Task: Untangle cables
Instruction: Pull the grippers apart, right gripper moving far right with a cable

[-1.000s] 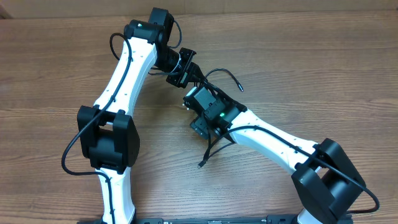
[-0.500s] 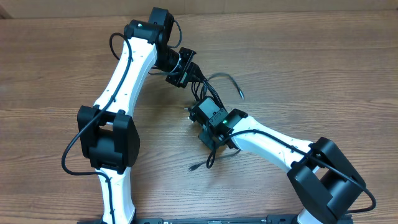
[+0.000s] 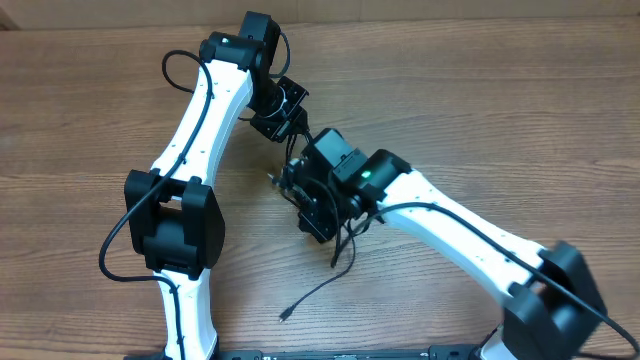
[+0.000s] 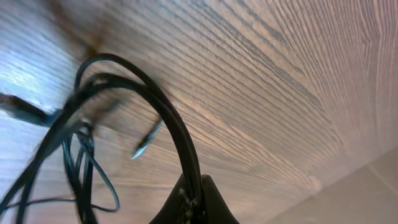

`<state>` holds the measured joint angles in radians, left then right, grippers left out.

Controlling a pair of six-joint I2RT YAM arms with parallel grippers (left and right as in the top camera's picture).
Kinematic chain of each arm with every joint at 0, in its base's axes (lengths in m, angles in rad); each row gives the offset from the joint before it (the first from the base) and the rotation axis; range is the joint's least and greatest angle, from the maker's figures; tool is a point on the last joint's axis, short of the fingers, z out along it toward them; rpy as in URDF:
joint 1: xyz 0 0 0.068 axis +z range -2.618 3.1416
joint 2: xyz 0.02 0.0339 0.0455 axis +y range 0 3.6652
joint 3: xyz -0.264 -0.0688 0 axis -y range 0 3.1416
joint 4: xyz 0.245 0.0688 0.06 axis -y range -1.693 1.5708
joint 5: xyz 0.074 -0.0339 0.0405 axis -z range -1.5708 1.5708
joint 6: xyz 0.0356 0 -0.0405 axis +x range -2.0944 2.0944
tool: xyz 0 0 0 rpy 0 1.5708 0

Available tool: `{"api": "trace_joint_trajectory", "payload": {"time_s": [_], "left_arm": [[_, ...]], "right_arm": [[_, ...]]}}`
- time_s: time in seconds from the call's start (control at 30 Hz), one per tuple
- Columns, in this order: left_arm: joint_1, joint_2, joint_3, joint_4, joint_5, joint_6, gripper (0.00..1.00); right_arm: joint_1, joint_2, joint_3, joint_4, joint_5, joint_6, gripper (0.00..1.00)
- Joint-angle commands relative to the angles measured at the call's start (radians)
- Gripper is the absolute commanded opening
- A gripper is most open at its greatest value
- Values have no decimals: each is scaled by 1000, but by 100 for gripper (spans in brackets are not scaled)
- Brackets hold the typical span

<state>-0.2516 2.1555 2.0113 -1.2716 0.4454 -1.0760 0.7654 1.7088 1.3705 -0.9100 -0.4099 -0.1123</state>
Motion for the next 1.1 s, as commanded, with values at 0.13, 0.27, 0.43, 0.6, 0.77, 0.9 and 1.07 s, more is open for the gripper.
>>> {"api": "trace_joint_trajectory", "payload": {"time_s": [0.13, 0.27, 0.43, 0.6, 0.77, 0.9, 1.07], "left_arm": [[14, -31, 28, -8, -61, 134, 4], [35, -31, 28, -8, -62, 138, 4], [62, -31, 28, -11, -60, 143, 4], [86, -31, 28, -12, -60, 199, 4], [124, -31, 28, -34, -60, 360, 4], [146, -31, 28, -54, -52, 467, 4], [154, -31, 28, -58, -13, 607, 4]], "right_arm": [[-38, -195, 113, 1, -71, -25, 4], [-72, -283, 116, 7, -70, -25, 4], [-116, -370, 116, 6, -70, -23, 4], [-192, -384, 116, -7, -32, 21, 4], [-370, -384, 116, -9, -18, 179, 4], [-502, -384, 116, -21, -17, 332, 4], [-651, -383, 116, -53, 0, 545, 4]]}}
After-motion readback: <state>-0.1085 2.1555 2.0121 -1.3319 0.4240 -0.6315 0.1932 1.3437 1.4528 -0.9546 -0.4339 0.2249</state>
